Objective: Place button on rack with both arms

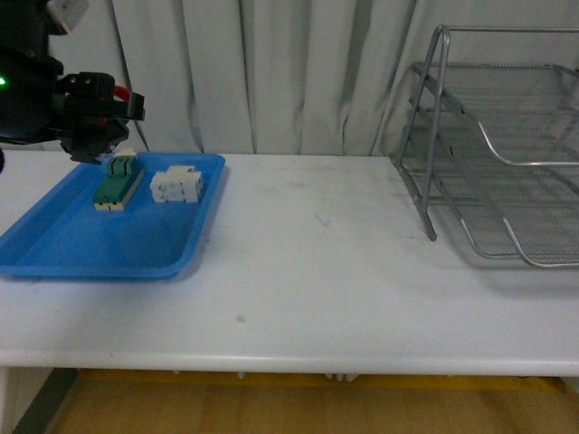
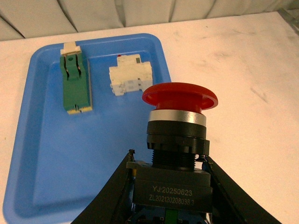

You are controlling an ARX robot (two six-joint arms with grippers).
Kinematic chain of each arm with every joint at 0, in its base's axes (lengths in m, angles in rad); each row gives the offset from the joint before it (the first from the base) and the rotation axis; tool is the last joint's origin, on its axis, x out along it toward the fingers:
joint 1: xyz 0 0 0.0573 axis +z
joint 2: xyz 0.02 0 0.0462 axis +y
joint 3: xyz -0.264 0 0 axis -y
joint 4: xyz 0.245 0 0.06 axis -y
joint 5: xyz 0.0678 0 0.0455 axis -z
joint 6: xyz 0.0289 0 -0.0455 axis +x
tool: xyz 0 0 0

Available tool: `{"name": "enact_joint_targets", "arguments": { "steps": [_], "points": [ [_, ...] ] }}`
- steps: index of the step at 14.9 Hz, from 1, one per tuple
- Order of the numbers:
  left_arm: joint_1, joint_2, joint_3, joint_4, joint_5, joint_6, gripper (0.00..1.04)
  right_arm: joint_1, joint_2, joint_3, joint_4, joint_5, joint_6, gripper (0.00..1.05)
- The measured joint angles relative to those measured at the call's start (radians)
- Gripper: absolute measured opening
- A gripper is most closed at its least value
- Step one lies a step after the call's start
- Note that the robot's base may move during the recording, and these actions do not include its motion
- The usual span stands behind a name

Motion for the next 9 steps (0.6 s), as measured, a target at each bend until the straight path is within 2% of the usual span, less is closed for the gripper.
{"name": "enact_joint_targets", "arguments": {
  "steps": [3, 4, 5, 9],
  "points": [
    [0.031, -0.334, -0.249, -0.055, 0.010, 0.028, 0.37, 0.000, 0.000, 0.000, 0.000, 0.000, 0.000, 0.98],
    [0.068, -0.462, -0.373, -0.058, 0.005, 0.052, 0.37, 0.000, 0.000, 0.000, 0.000, 0.000, 0.000, 0.98],
    [0.098, -0.469, -0.481, -0.041, 0.024, 0.051, 0.37, 0.000, 0.000, 0.000, 0.000, 0.000, 0.000, 0.98],
    [0.077, -0.451, -0.522, 0.027, 0.016, 0.039, 0.37, 0.000, 0.000, 0.000, 0.000, 0.000, 0.000, 0.98]
  ]
}}
